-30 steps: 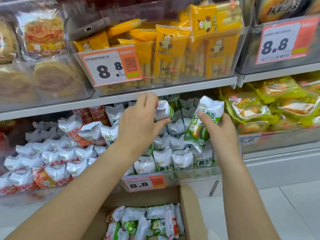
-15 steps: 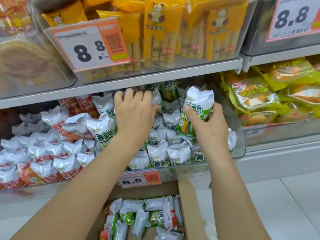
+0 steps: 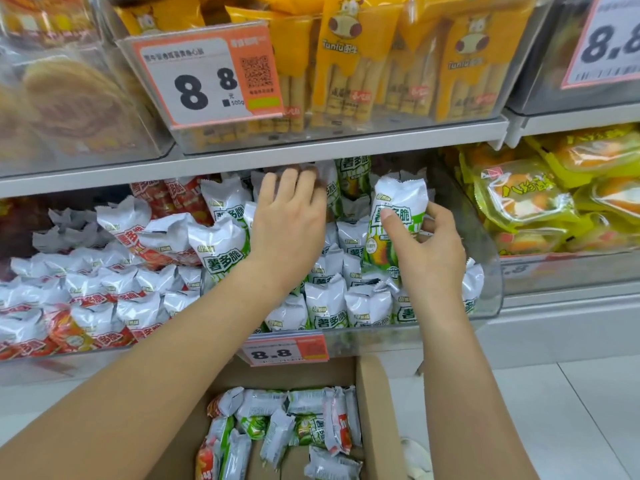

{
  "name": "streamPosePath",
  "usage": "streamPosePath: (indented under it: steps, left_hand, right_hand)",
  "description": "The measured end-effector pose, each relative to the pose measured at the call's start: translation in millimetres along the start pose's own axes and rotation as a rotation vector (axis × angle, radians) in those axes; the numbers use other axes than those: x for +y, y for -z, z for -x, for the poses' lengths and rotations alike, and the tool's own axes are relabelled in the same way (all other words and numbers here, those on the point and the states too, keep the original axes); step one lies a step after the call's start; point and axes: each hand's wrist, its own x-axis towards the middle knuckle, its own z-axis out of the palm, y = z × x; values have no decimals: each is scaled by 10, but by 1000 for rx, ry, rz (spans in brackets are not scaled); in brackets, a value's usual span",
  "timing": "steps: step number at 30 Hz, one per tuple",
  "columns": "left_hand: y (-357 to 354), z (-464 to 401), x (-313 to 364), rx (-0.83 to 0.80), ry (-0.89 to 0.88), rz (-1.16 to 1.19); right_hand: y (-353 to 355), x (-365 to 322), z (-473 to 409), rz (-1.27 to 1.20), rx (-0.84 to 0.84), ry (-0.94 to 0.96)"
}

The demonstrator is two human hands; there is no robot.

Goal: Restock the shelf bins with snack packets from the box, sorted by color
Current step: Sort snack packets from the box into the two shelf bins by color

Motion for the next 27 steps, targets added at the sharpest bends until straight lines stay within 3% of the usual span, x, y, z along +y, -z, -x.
streamPosePath:
  steps: [6,10,16,23,27]
  left_hand:
    - [54,-94,8,-260,-51,-84]
    - [107,-160,63,-420,-68,-21]
    - [175,-75,-32,-339,-68,-9]
    - [138,-2,-74,-327,-107,22]
    - [161,-52,-63,-344,-113,-24]
  right_hand:
    - [-10,-17,6,10,-17,18]
    - [23,-88,-12,-157,35,-4]
    - [-123,-81,-302,-512,86,-214]
    - [-227,-47,-513,-535,73,-164]
    - [-175,-24,-702,-293,-75,-43]
